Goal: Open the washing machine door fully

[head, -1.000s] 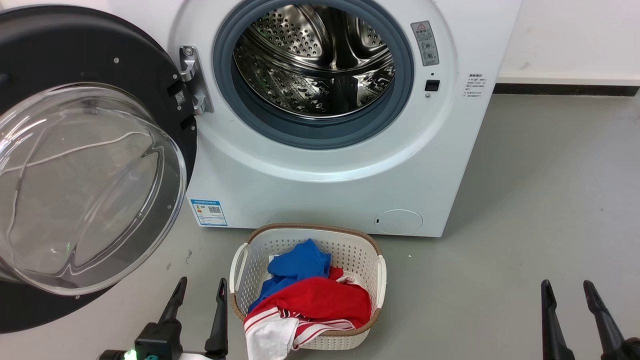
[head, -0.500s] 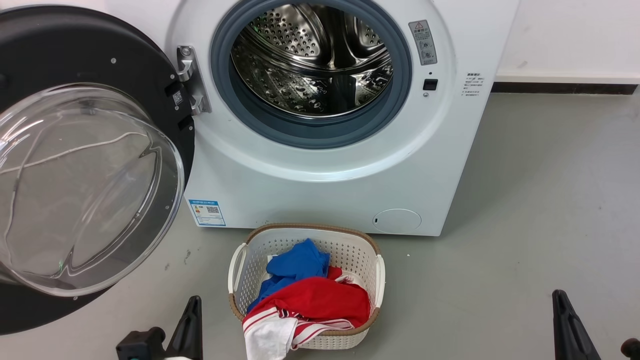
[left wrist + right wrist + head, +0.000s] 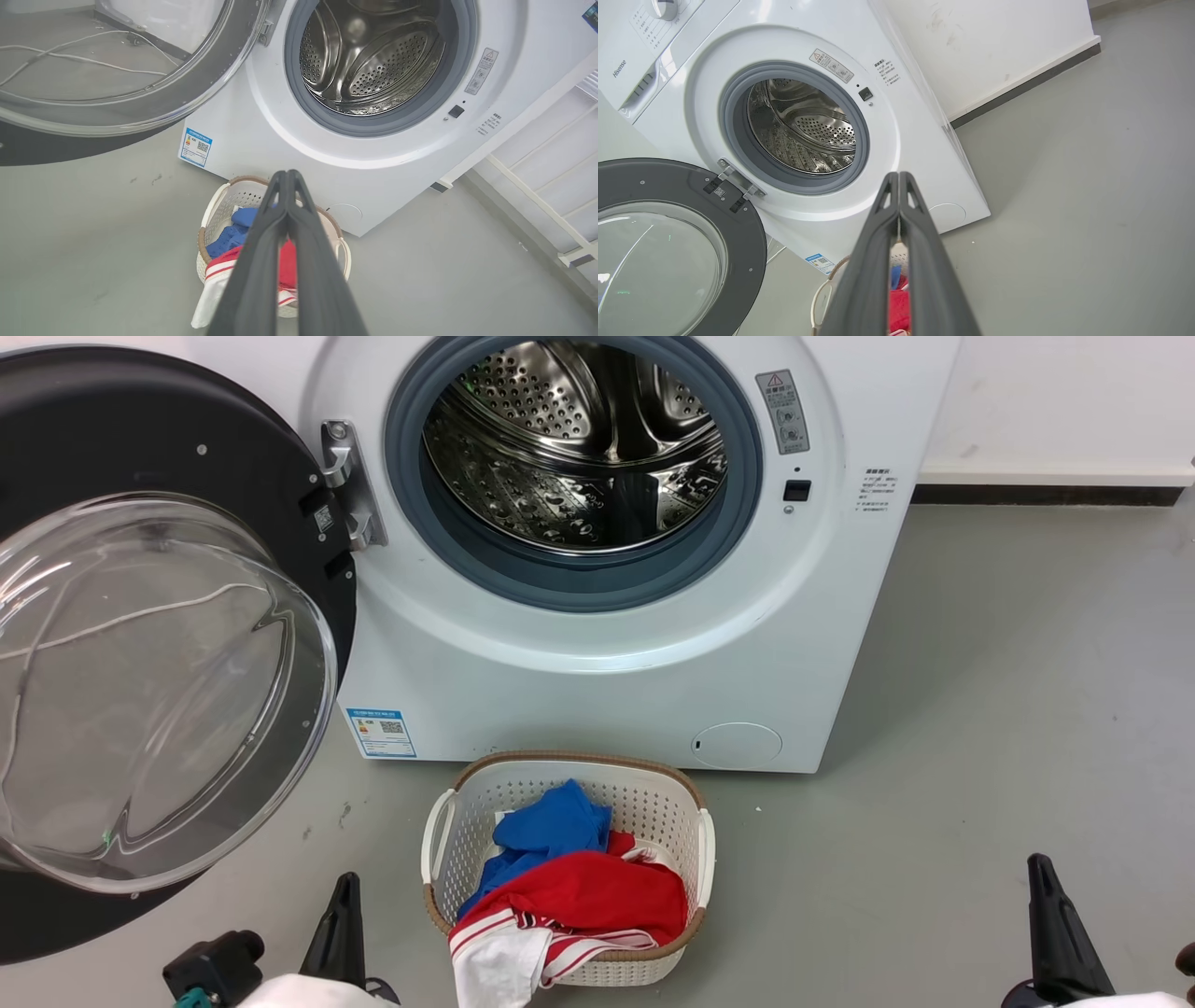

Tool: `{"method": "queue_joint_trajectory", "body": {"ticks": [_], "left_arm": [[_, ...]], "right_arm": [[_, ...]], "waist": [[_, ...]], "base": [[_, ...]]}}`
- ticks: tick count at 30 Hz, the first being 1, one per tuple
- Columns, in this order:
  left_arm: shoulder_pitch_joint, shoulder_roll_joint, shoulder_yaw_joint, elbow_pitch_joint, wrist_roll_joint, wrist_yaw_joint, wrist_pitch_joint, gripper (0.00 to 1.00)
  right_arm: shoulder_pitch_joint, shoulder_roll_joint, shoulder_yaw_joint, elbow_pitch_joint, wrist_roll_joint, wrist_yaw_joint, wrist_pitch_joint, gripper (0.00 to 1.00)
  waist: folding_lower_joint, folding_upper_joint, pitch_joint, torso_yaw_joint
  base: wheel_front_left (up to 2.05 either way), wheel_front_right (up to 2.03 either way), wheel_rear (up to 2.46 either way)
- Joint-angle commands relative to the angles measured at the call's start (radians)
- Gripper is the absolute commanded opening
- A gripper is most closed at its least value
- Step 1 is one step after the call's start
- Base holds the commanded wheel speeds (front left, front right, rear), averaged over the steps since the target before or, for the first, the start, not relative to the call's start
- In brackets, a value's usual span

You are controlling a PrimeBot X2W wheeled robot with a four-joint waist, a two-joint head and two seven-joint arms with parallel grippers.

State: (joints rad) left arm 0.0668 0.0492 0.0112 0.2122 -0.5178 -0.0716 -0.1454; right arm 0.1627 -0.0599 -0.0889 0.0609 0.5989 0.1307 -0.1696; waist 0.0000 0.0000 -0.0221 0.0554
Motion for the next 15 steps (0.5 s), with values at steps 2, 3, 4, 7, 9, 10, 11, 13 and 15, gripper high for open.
{"method": "queue_joint_trajectory", "body": {"ticks": [2,3,4,7,9,10,11,13,15], "left_arm": [[-0.036,0.001,0.009,-0.01,-0.068,-0.009,0.014,0.0],[-0.038,0.001,0.011,-0.009,-0.084,-0.01,0.018,0.0],[-0.041,0.001,0.012,-0.009,-0.1,-0.011,0.022,0.0],[-0.048,0.001,0.016,-0.007,-0.147,-0.013,0.033,0.0],[-0.052,0.001,0.019,-0.006,-0.177,-0.015,0.04,0.0],[-0.054,0.001,0.02,-0.005,-0.193,-0.016,0.044,0.0],[-0.056,0.001,0.022,-0.005,-0.207,-0.017,0.048,0.0],[-0.058,0.001,0.023,-0.004,-0.222,-0.018,0.051,0.0],[-0.063,0.001,0.026,-0.003,-0.251,-0.019,0.058,0.0]], "right_arm": [[-0.035,-0.012,0.002,0.0,0.068,0.0,0.013,0.0],[-0.039,-0.012,0.003,0.003,0.084,0.0,0.016,0.0],[-0.043,-0.012,0.003,0.006,0.1,0.0,0.02,0.0],[-0.054,-0.014,0.005,0.014,0.145,0.0,0.03,0.0],[-0.061,-0.014,0.006,0.019,0.175,0.0,0.037,0.0],[-0.064,-0.015,0.006,0.022,0.189,0.0,0.04,0.0],[-0.068,-0.015,0.007,0.024,0.204,0.0,0.043,0.0],[-0.072,-0.015,0.007,0.027,0.218,0.0,0.047,0.0],[-0.078,-0.016,0.008,0.032,0.245,0.0,0.053,0.0]], "waist": [[0.0,0.0,0.001,-0.002],[0.0,0.0,0.001,-0.002],[0.0,0.0,0.001,-0.003],[0.0,0.0,0.002,-0.004],[0.0,0.0,0.003,-0.006],[0.0,0.0,0.003,-0.006],[0.0,0.0,0.003,-0.007],[0.0,0.0,0.003,-0.007],[0.0,0.0,0.004,-0.008]], "base": [[0.0,0.0,0.0],[0.0,0.0,0.0],[0.0,0.0,0.0],[0.0,0.0,0.0],[0.0,0.0,0.0],[0.0,0.0,0.0],[0.0,0.0,0.0],[0.0,0.0,0.0],[0.0,0.0,0.0]]}}
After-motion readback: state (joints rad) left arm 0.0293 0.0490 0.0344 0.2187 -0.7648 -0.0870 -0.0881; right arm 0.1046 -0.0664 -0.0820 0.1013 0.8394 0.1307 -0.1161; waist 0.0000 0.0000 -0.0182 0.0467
